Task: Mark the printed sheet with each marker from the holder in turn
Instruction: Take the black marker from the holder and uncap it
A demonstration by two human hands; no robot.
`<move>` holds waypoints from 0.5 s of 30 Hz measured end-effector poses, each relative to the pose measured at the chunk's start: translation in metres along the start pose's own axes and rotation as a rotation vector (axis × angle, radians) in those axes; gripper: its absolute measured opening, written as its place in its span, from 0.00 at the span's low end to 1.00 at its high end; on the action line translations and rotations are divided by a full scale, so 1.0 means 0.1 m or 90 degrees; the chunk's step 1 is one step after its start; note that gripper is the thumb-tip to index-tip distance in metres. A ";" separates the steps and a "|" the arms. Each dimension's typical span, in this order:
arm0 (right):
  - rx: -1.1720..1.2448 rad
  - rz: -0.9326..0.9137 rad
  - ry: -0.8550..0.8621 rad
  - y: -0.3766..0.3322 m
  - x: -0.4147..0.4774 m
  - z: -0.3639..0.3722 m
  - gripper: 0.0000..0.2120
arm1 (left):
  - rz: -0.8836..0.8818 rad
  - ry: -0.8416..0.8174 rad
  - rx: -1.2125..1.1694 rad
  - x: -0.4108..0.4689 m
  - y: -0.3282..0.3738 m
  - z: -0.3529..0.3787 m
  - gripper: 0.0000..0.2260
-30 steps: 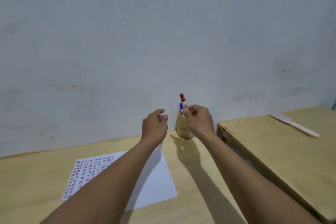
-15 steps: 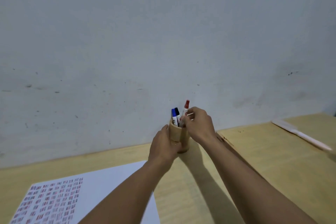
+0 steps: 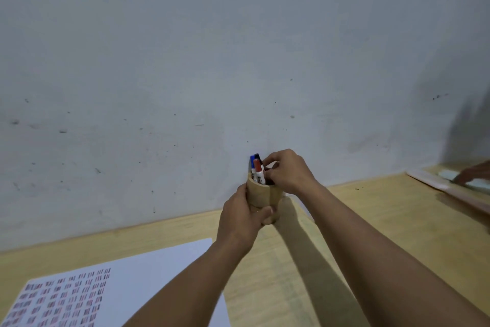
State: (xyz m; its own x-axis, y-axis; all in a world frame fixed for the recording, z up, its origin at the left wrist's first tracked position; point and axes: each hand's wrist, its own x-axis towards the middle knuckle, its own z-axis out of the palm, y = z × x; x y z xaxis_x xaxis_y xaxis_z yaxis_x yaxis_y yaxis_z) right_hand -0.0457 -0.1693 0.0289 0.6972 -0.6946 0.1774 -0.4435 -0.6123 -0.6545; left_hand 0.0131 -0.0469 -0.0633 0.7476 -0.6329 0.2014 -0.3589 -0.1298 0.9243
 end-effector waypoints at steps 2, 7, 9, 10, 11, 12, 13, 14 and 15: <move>0.017 -0.001 -0.020 -0.01 0.03 0.00 0.09 | 0.004 -0.003 0.002 0.00 -0.01 0.00 0.25; 0.019 -0.016 -0.006 0.05 0.04 0.03 0.05 | 0.001 0.001 0.011 0.01 -0.04 0.02 0.25; 0.032 -0.006 0.009 0.07 0.04 0.04 0.04 | 0.008 0.003 0.019 0.01 -0.03 0.01 0.25; 0.055 0.001 0.015 0.07 0.04 0.04 0.04 | 0.012 0.003 0.024 0.01 -0.03 0.01 0.25; 0.087 0.007 0.023 0.08 0.03 0.03 0.04 | 0.016 0.002 0.033 0.01 -0.03 0.01 0.26; 0.117 0.007 0.037 0.08 0.01 0.02 0.04 | 0.017 0.000 0.042 0.00 -0.02 0.00 0.26; 0.137 0.003 0.056 0.07 -0.01 -0.01 0.04 | 0.020 -0.002 0.051 0.00 -0.01 0.00 0.26; 0.151 -0.005 0.074 0.06 -0.04 -0.04 0.05 | 0.019 -0.004 0.062 -0.01 0.01 0.00 0.26; 0.161 -0.011 0.090 0.05 -0.08 -0.08 0.05 | 0.018 -0.006 0.068 -0.02 0.02 0.01 0.26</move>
State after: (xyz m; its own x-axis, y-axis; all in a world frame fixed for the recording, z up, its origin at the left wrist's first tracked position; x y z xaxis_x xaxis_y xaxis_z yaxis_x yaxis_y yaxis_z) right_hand -0.0576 -0.1698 0.0305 0.6100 -0.7416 0.2791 -0.2658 -0.5234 -0.8096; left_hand 0.0103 -0.0465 -0.0620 0.7315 -0.6444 0.2227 -0.4373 -0.1928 0.8784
